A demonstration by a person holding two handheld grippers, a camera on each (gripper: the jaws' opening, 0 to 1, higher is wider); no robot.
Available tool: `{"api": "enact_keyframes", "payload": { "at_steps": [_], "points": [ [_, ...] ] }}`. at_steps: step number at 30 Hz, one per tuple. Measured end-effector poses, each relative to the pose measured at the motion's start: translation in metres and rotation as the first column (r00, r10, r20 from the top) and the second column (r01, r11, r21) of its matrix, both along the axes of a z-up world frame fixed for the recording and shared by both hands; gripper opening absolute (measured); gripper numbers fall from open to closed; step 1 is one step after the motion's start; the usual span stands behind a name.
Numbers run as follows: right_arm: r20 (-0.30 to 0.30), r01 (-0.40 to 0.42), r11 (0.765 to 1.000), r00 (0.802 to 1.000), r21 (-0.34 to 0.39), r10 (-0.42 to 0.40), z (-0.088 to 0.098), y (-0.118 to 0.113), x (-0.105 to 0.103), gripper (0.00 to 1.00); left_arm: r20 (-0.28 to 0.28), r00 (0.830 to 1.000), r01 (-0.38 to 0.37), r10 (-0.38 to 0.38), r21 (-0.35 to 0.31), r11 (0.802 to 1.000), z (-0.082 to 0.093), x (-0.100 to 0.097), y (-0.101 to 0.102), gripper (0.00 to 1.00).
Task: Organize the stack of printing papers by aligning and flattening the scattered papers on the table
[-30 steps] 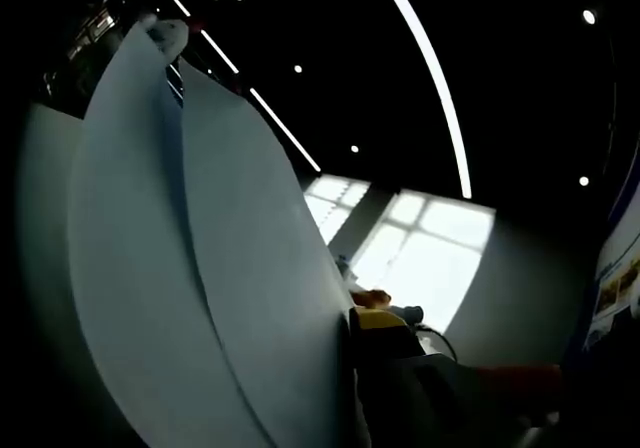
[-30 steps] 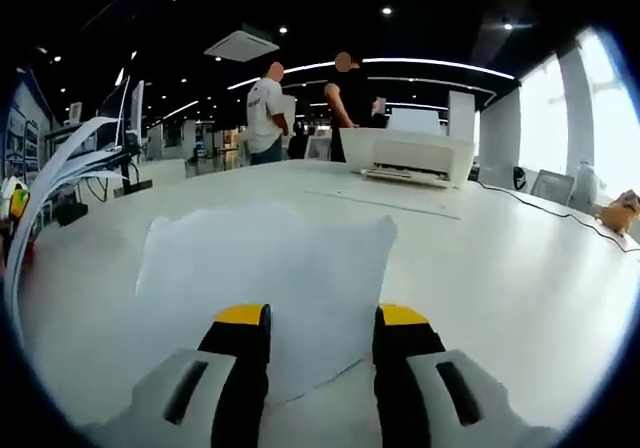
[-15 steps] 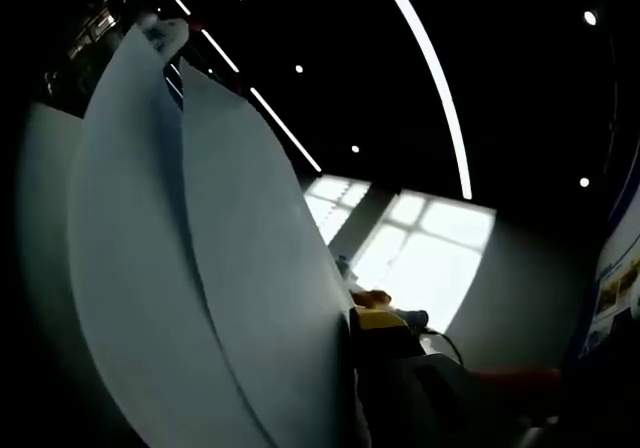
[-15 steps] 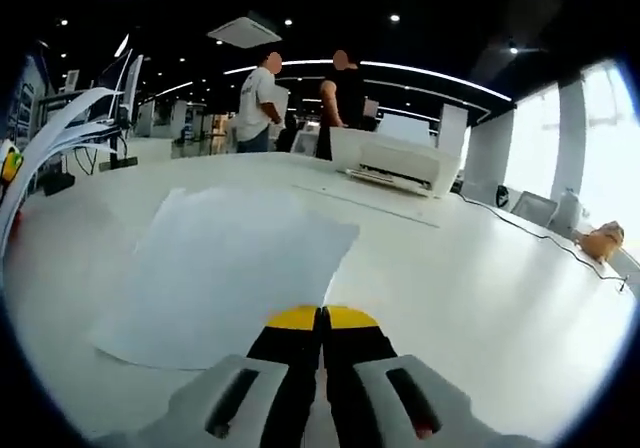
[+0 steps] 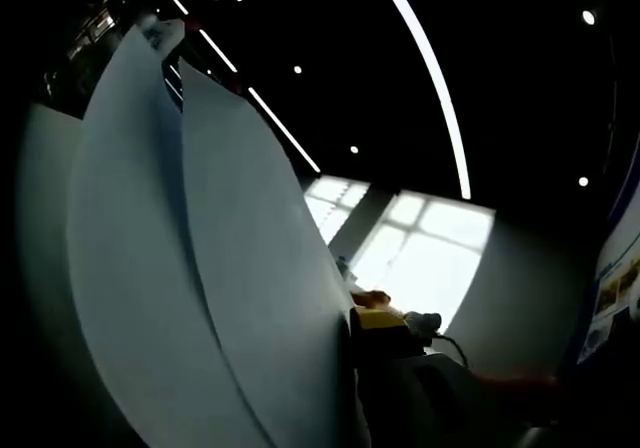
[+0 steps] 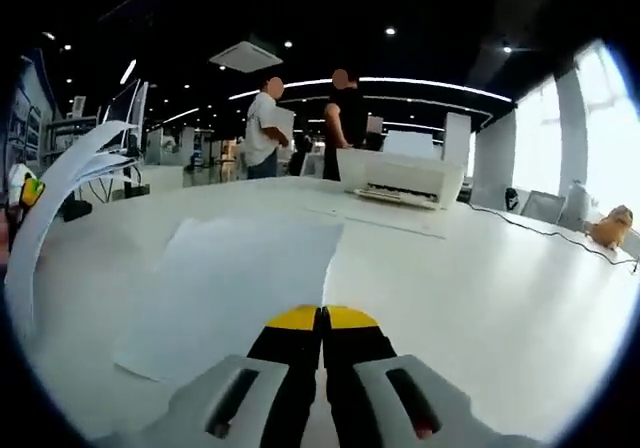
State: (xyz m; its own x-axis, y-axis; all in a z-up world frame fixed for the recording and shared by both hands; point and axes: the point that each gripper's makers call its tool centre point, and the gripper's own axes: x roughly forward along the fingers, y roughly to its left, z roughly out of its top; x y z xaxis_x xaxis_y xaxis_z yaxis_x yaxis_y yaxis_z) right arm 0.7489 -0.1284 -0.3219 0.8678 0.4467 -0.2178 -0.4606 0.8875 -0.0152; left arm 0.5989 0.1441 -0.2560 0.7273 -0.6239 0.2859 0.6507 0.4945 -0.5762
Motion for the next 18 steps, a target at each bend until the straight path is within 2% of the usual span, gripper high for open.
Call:
{"api": "enact_keyframes", "payload": {
  "at_steps": [2, 6, 14, 18],
  "points": [
    [0.012, 0.019, 1.0, 1.0, -0.006, -0.019, 0.002, -0.007, -0.003, 0.0, -0.001, 1.0, 0.0, 0.0, 0.002, 1.0, 0.0, 0.0, 0.0, 0.1],
    [0.016, 0.032, 0.996, 0.999, 0.078, -0.034, 0.009, -0.011, -0.01, 0.0, 0.0, 1.0, -0.001, 0.001, 0.007, 1.0, 0.0, 0.0, -0.001, 0.1],
    [0.023, 0.035, 0.987, 0.999, 0.159, -0.039, 0.02, -0.012, -0.014, 0.0, -0.001, 1.0, -0.004, 0.004, 0.012, 1.0, -0.001, 0.0, -0.001, 0.1],
    [0.034, 0.043, 0.971, 0.998, 0.234, -0.052, 0.034, -0.013, -0.014, 0.0, -0.004, 1.0, -0.005, 0.005, 0.016, 1.0, -0.001, 0.001, -0.002, 0.1]
  ]
}}
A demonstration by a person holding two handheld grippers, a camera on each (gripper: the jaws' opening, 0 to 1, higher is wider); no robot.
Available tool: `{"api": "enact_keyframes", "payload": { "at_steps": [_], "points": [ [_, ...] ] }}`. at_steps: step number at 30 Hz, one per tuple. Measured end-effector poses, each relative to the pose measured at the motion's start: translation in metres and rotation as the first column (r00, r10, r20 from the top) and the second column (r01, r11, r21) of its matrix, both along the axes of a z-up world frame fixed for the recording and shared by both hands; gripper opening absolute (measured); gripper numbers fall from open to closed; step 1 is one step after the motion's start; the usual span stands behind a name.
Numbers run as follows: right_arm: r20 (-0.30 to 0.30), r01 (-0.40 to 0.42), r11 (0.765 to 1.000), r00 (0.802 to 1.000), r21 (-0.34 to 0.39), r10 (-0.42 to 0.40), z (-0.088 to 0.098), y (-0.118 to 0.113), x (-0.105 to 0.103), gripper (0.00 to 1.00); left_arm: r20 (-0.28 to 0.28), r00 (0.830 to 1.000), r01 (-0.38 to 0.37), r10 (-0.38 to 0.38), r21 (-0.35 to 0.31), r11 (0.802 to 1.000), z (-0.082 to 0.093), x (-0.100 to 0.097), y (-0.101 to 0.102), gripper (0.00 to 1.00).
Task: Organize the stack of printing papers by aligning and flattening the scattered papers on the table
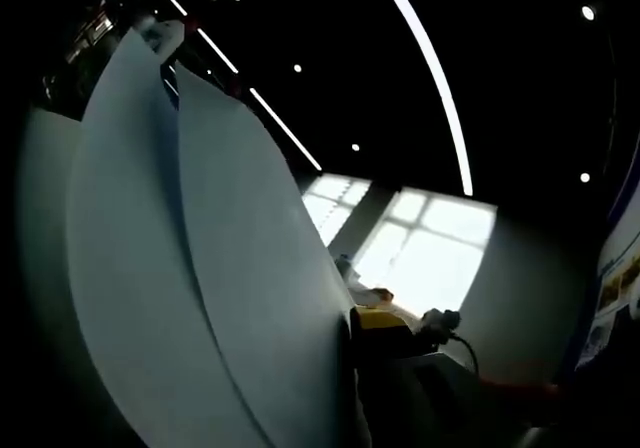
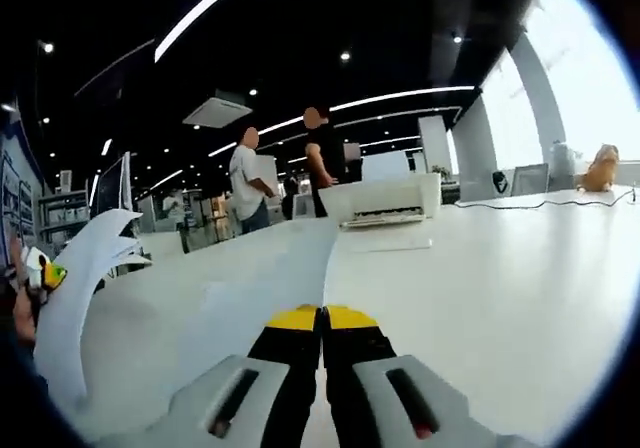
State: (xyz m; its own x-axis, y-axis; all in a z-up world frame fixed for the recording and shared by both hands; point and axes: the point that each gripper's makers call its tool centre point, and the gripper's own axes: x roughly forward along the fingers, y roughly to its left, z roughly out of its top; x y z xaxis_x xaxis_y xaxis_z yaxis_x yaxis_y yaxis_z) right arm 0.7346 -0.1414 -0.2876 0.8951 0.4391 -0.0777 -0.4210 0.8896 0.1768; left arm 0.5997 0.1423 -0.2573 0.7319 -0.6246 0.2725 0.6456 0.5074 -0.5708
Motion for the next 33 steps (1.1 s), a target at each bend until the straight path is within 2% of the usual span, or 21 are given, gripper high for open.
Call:
{"api": "enact_keyframes", "payload": {
  "at_steps": [5, 10, 16, 27, 33],
  "points": [
    [0.031, -0.004, 1.0, 1.0, -0.004, 0.004, 0.018, 0.002, -0.001, 0.0, -0.008, 1.0, 0.008, -0.008, -0.01, 1.0, -0.001, 0.0, 0.0, 0.1],
    [0.077, -0.023, 0.999, 0.997, 0.036, 0.02, 0.043, 0.008, -0.006, 0.0, -0.014, 1.0, 0.006, -0.006, -0.025, 1.0, 0.0, 0.001, 0.002, 0.1],
    [0.126, -0.056, 0.997, 0.991, 0.044, 0.05, 0.068, 0.02, -0.015, 0.0, -0.01, 1.0, 0.006, -0.006, -0.021, 1.0, -0.001, 0.001, 0.002, 0.1],
    [0.215, -0.108, 0.992, 0.972, 0.061, 0.092, 0.11, 0.04, -0.032, 0.0, -0.008, 1.0, 0.006, -0.006, -0.021, 1.0, -0.001, 0.001, 0.001, 0.11],
    [0.257, -0.146, 0.985, 0.959, 0.093, 0.118, 0.133, 0.051, -0.042, 0.0, -0.007, 1.0, 0.008, -0.008, -0.023, 1.0, 0.0, 0.001, 0.001, 0.11]
  ]
}}
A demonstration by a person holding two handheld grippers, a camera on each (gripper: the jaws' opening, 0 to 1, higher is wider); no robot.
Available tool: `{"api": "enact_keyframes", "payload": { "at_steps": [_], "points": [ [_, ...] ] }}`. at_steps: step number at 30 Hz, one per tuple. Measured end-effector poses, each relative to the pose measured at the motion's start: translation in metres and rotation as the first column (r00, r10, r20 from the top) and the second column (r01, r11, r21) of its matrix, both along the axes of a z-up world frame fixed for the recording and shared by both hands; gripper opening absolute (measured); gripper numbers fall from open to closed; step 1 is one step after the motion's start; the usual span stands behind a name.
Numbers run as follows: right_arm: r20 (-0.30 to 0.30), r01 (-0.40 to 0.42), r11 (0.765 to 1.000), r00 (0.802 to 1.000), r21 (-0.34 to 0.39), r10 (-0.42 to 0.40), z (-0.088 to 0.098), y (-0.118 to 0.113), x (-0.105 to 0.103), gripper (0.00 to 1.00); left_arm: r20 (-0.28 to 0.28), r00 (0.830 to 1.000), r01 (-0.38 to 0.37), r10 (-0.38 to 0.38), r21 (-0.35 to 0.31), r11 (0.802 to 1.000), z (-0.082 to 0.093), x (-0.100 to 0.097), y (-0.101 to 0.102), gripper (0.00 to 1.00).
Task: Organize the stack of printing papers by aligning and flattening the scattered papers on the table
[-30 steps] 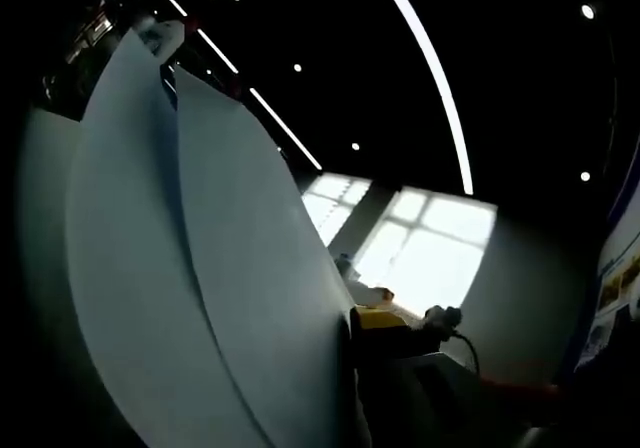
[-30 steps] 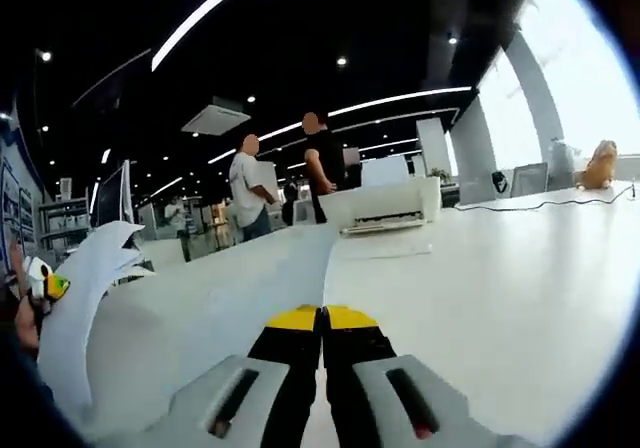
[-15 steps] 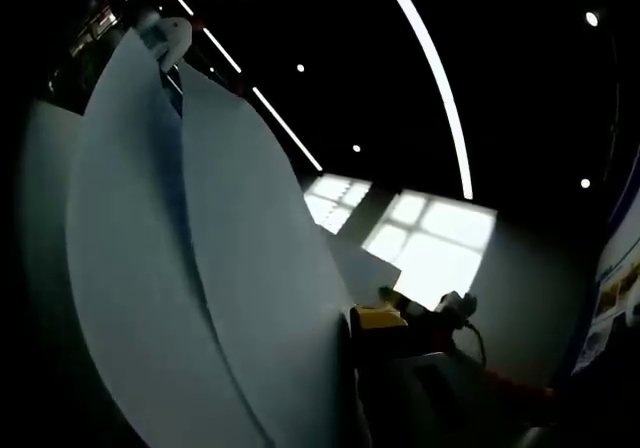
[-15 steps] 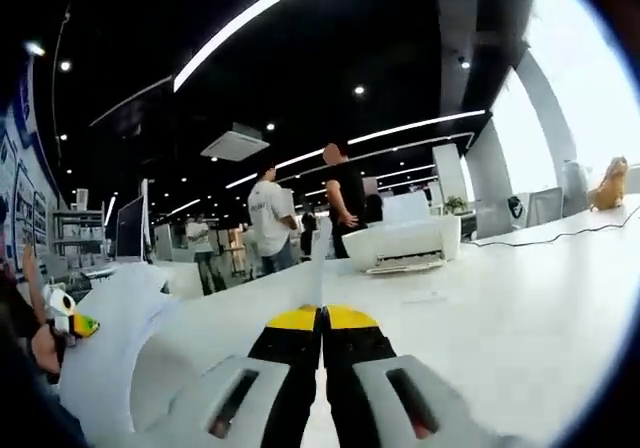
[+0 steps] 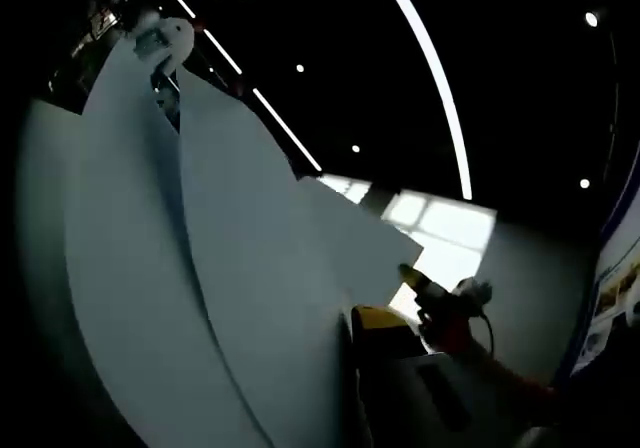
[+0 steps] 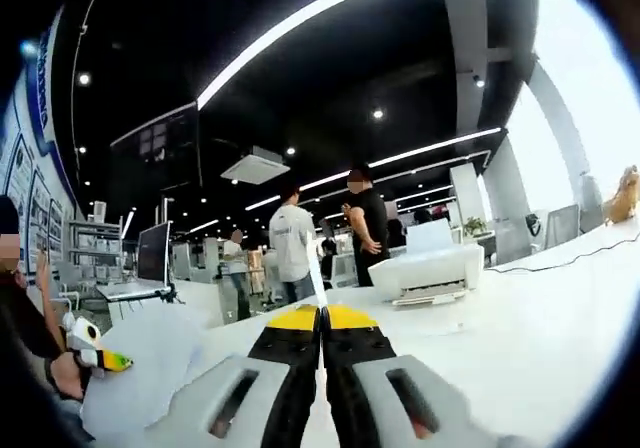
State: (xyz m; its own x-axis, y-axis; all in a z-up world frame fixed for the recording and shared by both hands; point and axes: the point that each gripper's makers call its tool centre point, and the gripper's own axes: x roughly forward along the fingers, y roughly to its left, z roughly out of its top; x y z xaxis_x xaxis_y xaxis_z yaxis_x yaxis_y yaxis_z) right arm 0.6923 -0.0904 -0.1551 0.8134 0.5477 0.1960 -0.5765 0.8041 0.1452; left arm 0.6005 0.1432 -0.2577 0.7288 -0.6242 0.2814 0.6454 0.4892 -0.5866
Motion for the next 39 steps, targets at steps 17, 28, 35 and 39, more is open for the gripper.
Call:
{"api": "enact_keyframes", "payload": {
  "at_steps": [17, 28, 35, 39],
  "points": [
    [0.135, -0.142, 0.988, 0.982, 0.062, 0.133, 0.06, 0.038, -0.046, 0.0, 0.008, 1.0, -0.006, 0.006, -0.007, 1.0, 0.002, -0.002, 0.001, 0.11],
    [0.171, -0.202, 0.977, 0.967, 0.063, 0.189, 0.077, 0.058, -0.069, 0.0, 0.01, 1.0, -0.007, 0.008, -0.009, 1.0, 0.003, -0.002, 0.002, 0.12],
    [0.188, -0.222, 0.973, 0.96, 0.064, 0.207, 0.085, 0.063, -0.076, 0.0, 0.008, 1.0, -0.008, 0.008, -0.014, 1.0, 0.003, -0.001, 0.003, 0.14],
    [0.193, -0.234, 0.97, 0.957, 0.065, 0.218, 0.088, 0.066, -0.081, 0.0, 0.008, 1.0, -0.008, 0.008, -0.015, 1.0, 0.002, -0.001, 0.003, 0.14]
  ]
}}
